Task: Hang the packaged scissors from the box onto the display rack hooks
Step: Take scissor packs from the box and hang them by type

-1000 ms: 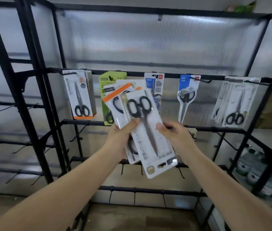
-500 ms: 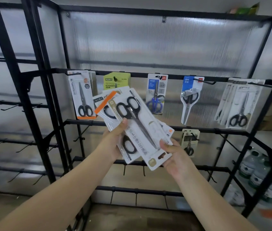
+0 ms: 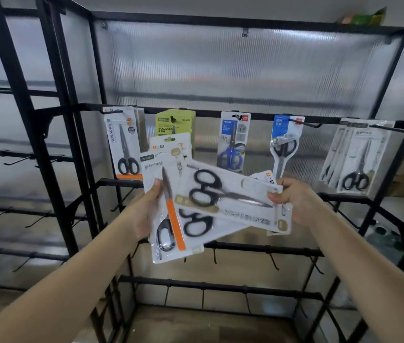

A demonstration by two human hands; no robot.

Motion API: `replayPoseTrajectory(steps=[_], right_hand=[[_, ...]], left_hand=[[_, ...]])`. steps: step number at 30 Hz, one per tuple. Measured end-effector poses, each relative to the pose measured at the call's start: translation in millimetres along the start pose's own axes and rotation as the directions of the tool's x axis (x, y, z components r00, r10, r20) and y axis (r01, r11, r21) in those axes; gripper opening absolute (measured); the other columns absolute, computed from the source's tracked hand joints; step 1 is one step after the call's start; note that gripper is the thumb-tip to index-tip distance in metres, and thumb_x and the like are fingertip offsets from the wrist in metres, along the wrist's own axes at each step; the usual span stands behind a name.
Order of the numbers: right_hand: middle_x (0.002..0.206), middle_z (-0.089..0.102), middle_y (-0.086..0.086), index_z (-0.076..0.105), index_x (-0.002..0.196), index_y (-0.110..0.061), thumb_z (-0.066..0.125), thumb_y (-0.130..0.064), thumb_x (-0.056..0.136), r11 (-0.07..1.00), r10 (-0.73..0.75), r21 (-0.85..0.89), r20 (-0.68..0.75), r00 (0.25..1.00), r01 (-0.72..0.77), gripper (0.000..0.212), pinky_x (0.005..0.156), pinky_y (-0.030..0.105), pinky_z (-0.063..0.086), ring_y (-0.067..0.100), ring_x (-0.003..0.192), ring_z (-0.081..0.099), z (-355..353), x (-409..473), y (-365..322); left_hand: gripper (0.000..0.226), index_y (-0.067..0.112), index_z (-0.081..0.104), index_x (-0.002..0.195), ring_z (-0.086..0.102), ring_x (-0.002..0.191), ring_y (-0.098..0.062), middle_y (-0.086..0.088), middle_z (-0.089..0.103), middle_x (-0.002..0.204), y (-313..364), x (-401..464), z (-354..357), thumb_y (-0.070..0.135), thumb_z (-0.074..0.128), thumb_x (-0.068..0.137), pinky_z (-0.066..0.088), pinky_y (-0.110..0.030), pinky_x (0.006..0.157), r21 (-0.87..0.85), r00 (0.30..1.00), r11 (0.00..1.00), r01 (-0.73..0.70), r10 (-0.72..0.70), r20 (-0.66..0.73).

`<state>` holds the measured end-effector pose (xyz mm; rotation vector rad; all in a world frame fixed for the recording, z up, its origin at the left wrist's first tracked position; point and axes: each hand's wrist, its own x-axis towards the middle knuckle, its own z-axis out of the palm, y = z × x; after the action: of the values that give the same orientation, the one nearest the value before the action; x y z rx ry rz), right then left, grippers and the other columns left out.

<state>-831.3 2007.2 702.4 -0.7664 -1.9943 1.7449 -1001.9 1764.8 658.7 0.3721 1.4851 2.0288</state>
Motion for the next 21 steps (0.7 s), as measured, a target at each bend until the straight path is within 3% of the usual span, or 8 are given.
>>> replayPoseTrajectory(steps=[5,7,9,12,15,17,19,21], right_hand=[[0.087,0.066,0.005,0.060,0.080,-0.017,0.065,0.006,0.078,0.880,-0.152,-0.426,0.164,0.975,0.209,0.024,0.055,0.025,0.052,0.018,0.073,0.067,9.2,-11.0,-29.0],[0.089,0.063,0.000,0.059,0.078,-0.021,0.065,0.006,0.077,0.843,-0.200,-0.465,0.195,0.960,0.270,0.027,0.055,0.022,0.051,0.016,0.076,0.064,21.8,-11.8,-37.4],[0.090,0.059,-0.003,0.058,0.078,-0.021,0.067,0.006,0.076,0.817,-0.251,-0.487,0.184,0.950,0.310,0.029,0.058,0.021,0.046,0.013,0.078,0.059,34.5,-11.1,-42.2],[0.084,0.053,-0.010,0.058,0.081,-0.023,0.070,0.006,0.072,0.737,-0.361,-0.552,0.164,0.918,0.389,0.032,0.054,0.019,0.035,0.006,0.070,0.049,43.6,-9.2,-44.6],[0.087,0.058,-0.008,0.057,0.081,-0.028,0.074,0.002,0.069,0.691,-0.458,-0.552,0.166,0.873,0.468,0.035,0.061,0.023,0.045,0.013,0.074,0.056,46.6,-6.1,-40.1],[0.099,0.055,-0.011,0.057,0.098,-0.026,0.076,-0.008,0.072,0.656,-0.570,-0.557,0.078,0.818,0.510,0.037,0.078,0.025,0.048,0.011,0.090,0.055,51.1,-3.2,-31.7],[0.114,0.042,-0.012,0.046,0.123,-0.019,0.077,-0.024,0.072,0.700,-0.612,-0.551,-0.137,0.779,0.453,0.060,0.092,0.026,0.037,0.005,0.106,0.042,57.4,-4.6,-17.7],[0.117,0.037,-0.009,0.037,0.128,-0.014,0.081,-0.035,0.067,0.862,-0.447,-0.392,-0.289,0.846,0.321,0.078,0.093,0.029,0.036,0.009,0.108,0.041,64.8,-11.4,0.0]], left_hand=[[0.082,0.011,0.057,0.124,0.065,0.103,-0.034,-0.014,0.069,0.111,2.8,-2.1,4.6,0.062,0.066,0.060,0.046,-0.051,0.097,0.410,0.992,0.912,0.011,-0.062,0.112],[0.081,0.013,0.060,0.116,0.068,0.096,-0.031,-0.011,0.072,0.102,3.7,-5.3,15.1,0.067,0.064,0.054,0.051,-0.048,0.091,0.553,0.971,0.833,-0.014,-0.121,0.206],[0.074,0.020,0.061,0.104,0.072,0.082,-0.020,-0.002,0.075,0.087,2.4,-8.8,25.1,0.070,0.063,0.049,0.058,-0.034,0.073,0.623,0.959,0.782,-0.033,-0.151,0.240],[0.063,0.025,0.063,0.096,0.072,0.078,-0.014,0.002,0.075,0.087,-7.0,-11.8,33.9,0.065,0.077,0.050,0.056,-0.022,0.061,0.582,0.904,0.811,-0.060,-0.203,0.376],[0.046,0.015,0.062,0.110,0.070,0.092,-0.028,-0.010,0.072,0.103,-16.7,-12.9,39.2,0.026,0.081,0.069,0.058,-0.039,0.078,0.479,0.884,0.878,0.001,-0.225,0.410],[0.048,0.010,0.060,0.115,0.069,0.090,-0.032,-0.014,0.071,0.104,-20.1,-11.4,39.7,0.017,0.078,0.070,0.058,-0.043,0.078,0.399,0.907,0.917,0.026,-0.190,0.377],[0.054,0.006,0.059,0.117,0.071,0.081,-0.030,-0.016,0.072,0.099,-23.3,-9.9,39.5,0.016,0.077,0.067,0.059,-0.039,0.068,0.287,0.940,0.958,0.028,-0.122,0.319],[0.052,0.007,0.060,0.114,0.072,0.071,-0.026,-0.013,0.074,0.089,-27.1,-8.4,39.1,0.017,0.074,0.064,0.057,-0.033,0.056,0.177,0.970,0.984,-0.004,-0.040,0.242]])
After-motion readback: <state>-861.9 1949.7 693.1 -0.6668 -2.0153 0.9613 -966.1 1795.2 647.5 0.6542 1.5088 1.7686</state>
